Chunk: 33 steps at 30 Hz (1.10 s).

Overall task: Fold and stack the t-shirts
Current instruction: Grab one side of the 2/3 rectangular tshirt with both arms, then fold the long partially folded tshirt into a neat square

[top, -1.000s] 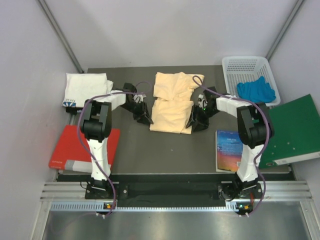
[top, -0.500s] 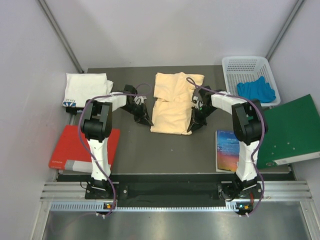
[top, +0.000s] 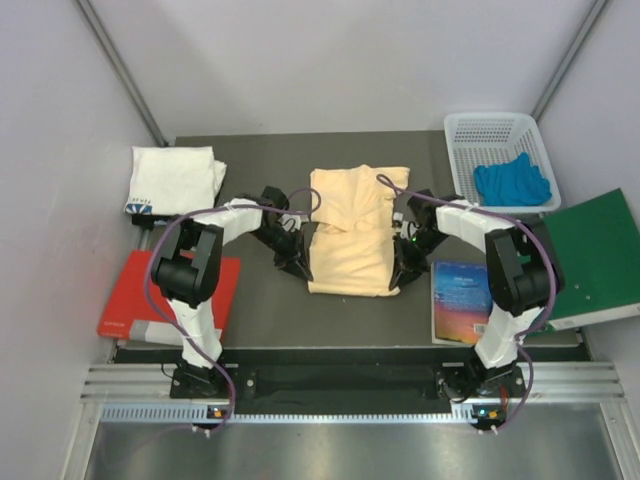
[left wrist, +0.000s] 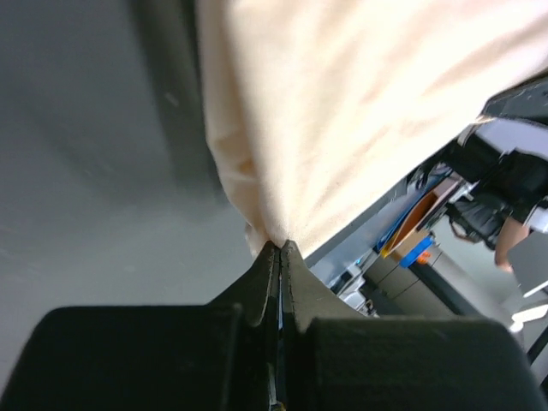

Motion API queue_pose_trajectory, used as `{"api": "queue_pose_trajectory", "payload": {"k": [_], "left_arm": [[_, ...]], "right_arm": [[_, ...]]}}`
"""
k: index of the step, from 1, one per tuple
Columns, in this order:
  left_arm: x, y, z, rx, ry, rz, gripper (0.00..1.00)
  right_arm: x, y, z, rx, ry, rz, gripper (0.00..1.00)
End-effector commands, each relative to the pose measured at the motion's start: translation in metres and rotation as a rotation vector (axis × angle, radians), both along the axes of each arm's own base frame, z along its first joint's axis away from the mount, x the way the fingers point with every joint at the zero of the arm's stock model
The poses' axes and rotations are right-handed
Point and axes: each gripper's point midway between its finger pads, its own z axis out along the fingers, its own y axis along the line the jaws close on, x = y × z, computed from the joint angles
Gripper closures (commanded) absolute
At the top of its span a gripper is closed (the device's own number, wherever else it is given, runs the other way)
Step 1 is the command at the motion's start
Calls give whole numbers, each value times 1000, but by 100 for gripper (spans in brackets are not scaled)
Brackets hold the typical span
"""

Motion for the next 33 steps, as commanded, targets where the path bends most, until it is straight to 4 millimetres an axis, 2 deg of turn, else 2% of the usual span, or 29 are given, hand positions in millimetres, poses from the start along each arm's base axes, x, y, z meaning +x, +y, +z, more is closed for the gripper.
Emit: {"api": "queue_pose_trajectory", "payload": {"k": [1, 4, 5, 8, 9, 10, 11, 12, 13, 18, 19, 21, 22, 27, 28, 29, 33], "left_arm": [[-32, -9, 28, -4, -14, -61, 100], [-25, -14, 44, -8, -59, -59, 100], [-12, -19, 55, -18, -104, -55, 100], [9, -25, 69, -22, -153, -43, 100], [23, -31, 84, -40, -203, -38, 100], [32, -36, 86, -46, -214, -32, 100], [41, -38, 91, -53, -237, -24, 100], [54, -43, 103, -69, -279, -18, 100], [61, -45, 102, -73, -275, -8, 100], [103, -53, 119, -139, -339, 52, 100], [113, -54, 122, -143, -356, 65, 100], [130, -51, 128, -157, -394, 91, 100], [138, -51, 126, -157, -396, 108, 100], [190, -41, 146, -230, -489, 206, 100], [201, -40, 143, -242, -491, 227, 100], [211, -36, 146, -250, -505, 243, 100], [246, -36, 156, -301, -558, 268, 100]], "right_arm": [[-27, -3, 30, 28, -38, 80, 100], [-30, -5, 43, 38, -68, 102, 100], [-25, -3, 49, 45, -94, 106, 100], [-10, 0, 63, 48, -146, 121, 100], [-6, 0, 66, 43, -156, 126, 100], [6, 3, 75, 49, -194, 131, 100], [12, 4, 76, 44, -195, 136, 100], [18, 5, 78, 37, -209, 147, 100], [30, 5, 89, 24, -250, 151, 100], [74, 0, 103, -12, -325, 128, 100], [86, 1, 112, -3, -364, 115, 100], [103, 0, 110, -5, -374, 99, 99], [114, 2, 118, 2, -411, 95, 99], [163, 13, 113, 20, -520, 42, 99], [171, 14, 111, 16, -534, 37, 99], [177, 15, 110, 14, -550, 27, 99], [209, 17, 111, 8, -643, -3, 98]]}}
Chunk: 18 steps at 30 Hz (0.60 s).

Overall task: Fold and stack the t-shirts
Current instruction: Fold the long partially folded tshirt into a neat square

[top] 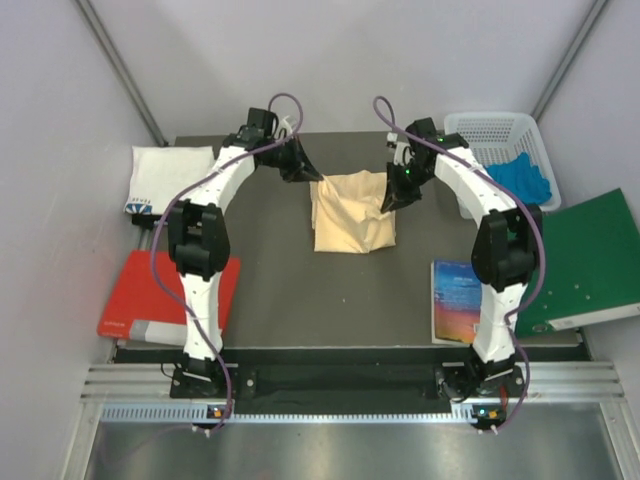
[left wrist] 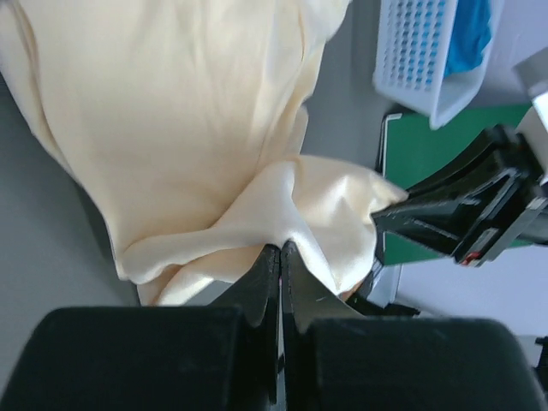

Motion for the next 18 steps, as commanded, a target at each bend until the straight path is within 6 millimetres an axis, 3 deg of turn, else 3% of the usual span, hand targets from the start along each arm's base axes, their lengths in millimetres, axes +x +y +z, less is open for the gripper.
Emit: {"api": "queue_pose_trajectory", "payload": {"k": [1, 3, 8, 9, 15, 17, 18], "left_arm": [[48, -7, 40, -116, -160, 14, 100], [60, -9, 38, -139, -159, 26, 100], [80, -14, 37, -235, -181, 22, 100], [83, -15, 28, -248, -153, 31, 100], [96, -17, 6, -329, -100, 16, 100], [100, -12, 2, -359, -72, 24, 90], [102, -10, 2, -360, -72, 31, 64]], "right_arm": [[59, 3, 22, 22, -207, -54, 98], [73, 4, 30, 39, -249, -74, 97], [106, 1, 30, 62, -292, -125, 96], [112, 1, 32, 62, -307, -139, 96], [146, -9, 13, 83, -319, -231, 91], [154, -10, 8, 92, -323, -253, 88], [159, -13, -1, 74, -320, -274, 87]]}}
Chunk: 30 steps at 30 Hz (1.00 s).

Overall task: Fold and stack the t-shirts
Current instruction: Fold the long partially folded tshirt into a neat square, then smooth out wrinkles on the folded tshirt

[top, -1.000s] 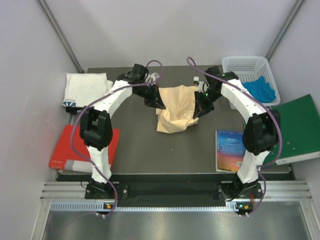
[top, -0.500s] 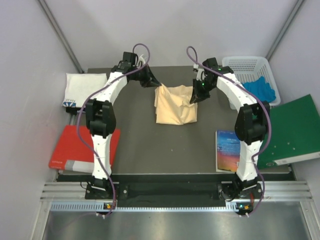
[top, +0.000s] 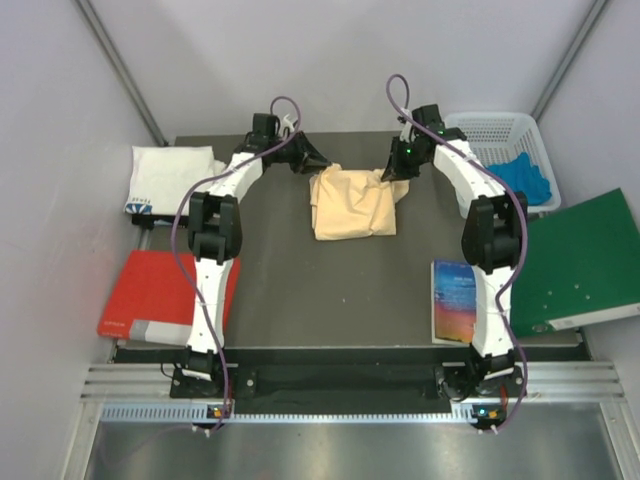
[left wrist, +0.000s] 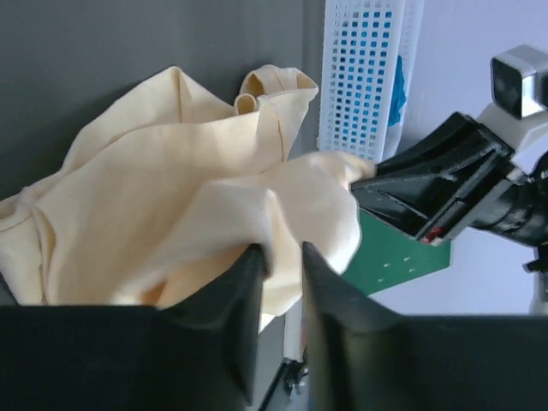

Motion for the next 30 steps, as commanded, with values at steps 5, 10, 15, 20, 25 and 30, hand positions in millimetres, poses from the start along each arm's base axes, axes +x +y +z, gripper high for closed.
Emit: {"api": "queue_pose_trajectory", "payload": {"k": [5, 10, 15, 20, 25, 30], "left_arm": [[9, 22, 45, -67, -115, -5, 1], [-14, 27, 56, -26, -137, -24, 1], [-38, 35, 56, 43, -141, -45, 1], [-50, 42, 44, 125, -130, -53, 1], [-65, 38, 26, 182, -75, -84, 1], [-73, 24, 10, 201, -38, -105, 1]], "right_arm": [[65, -26, 5, -27, -161, -258, 56], [78, -58, 22, -100, -285, -453, 32], [65, -57, 71, -134, -380, -424, 23], [32, -33, 82, -183, -373, -241, 58], [-2, 19, 85, -122, -369, -17, 100], [-24, 65, 52, 11, -219, 156, 100]]}}
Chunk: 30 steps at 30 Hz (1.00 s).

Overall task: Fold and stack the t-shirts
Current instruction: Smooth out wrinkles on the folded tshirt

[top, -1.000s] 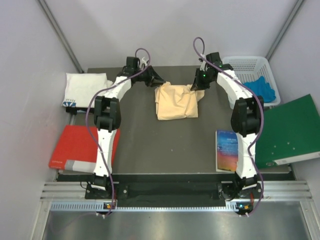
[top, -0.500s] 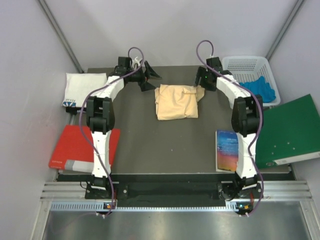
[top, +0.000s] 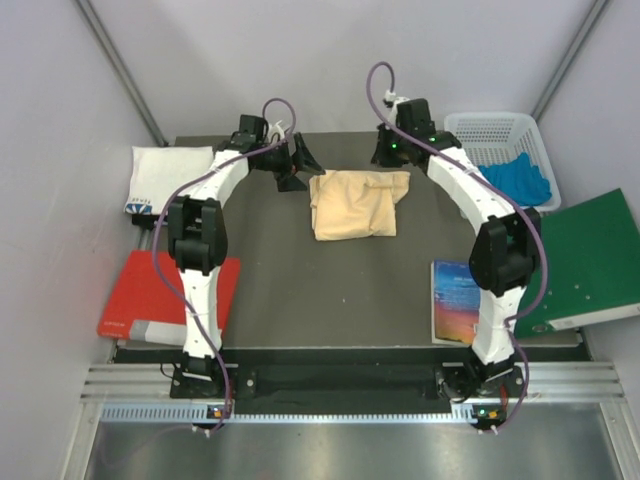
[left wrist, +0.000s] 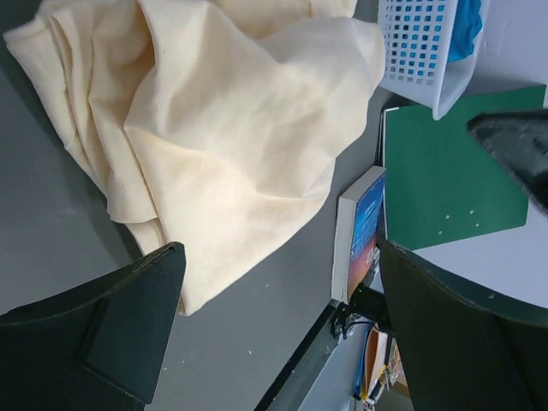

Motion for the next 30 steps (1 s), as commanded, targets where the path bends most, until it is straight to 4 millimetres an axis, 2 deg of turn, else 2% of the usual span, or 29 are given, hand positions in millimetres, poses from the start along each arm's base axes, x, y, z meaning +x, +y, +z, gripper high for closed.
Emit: {"api": "queue_pose_trajectory", "payload": {"k": [1, 3, 6, 7, 9, 10, 11, 13, 14, 17, 19, 20, 22, 23, 25, 27, 28, 29, 30], "left_arm": [[-14, -14, -1, 31, -1, -34, 1], [-13, -19, -4, 28, 8, -35, 1], [-9, -28, -6, 23, 7, -39, 1], [-7, -30, -15, 32, 25, -35, 1], [-4, -38, -14, 32, 27, -39, 1], [-2, -41, -24, 35, 50, -35, 1], [-1, -46, -26, 28, 52, -41, 1], [3, -53, -32, 11, 66, -43, 1], [4, -58, -34, 3, 68, -50, 1], [6, -66, -41, -22, 95, -60, 1], [6, -68, -44, -24, 104, -60, 1], [5, -69, -46, -20, 109, -60, 1], [4, -68, -42, -14, 100, -61, 1], [4, -68, -40, -11, 92, -62, 1], [4, -66, -33, -5, 71, -62, 1], [5, -65, -25, -6, 50, -61, 1], [7, -65, -20, -8, 31, -61, 1], [9, -65, -16, -12, 14, -61, 1], [10, -66, -6, -20, -12, -61, 1]], "right_arm": [[-27, 41, -31, 80, 154, 206, 100], [-30, 50, -44, 111, 193, 242, 100], [-21, 51, -53, 112, 202, 229, 100], [-19, 50, -55, 105, 203, 221, 100], [-3, 46, -62, 80, 200, 178, 100], [1, 42, -66, 64, 211, 156, 100], [14, 37, -70, 39, 196, 117, 100], [29, 33, -70, 16, 165, 68, 100], [38, 26, -81, -16, 160, 25, 100], [58, 17, -94, -52, 114, -63, 100], [67, 13, -105, -71, 96, -100, 100], [72, 9, -121, -91, 103, -125, 100], [80, 3, -129, -125, 92, -162, 100], [82, -4, -142, -157, 101, -187, 100], [83, -10, -147, -185, 102, -207, 100], [86, -17, -133, -203, 63, -239, 100], [82, -21, -133, -212, 63, -244, 100], [83, -25, -105, -202, 13, -262, 100], [83, -26, -90, -189, -16, -268, 100]]}}
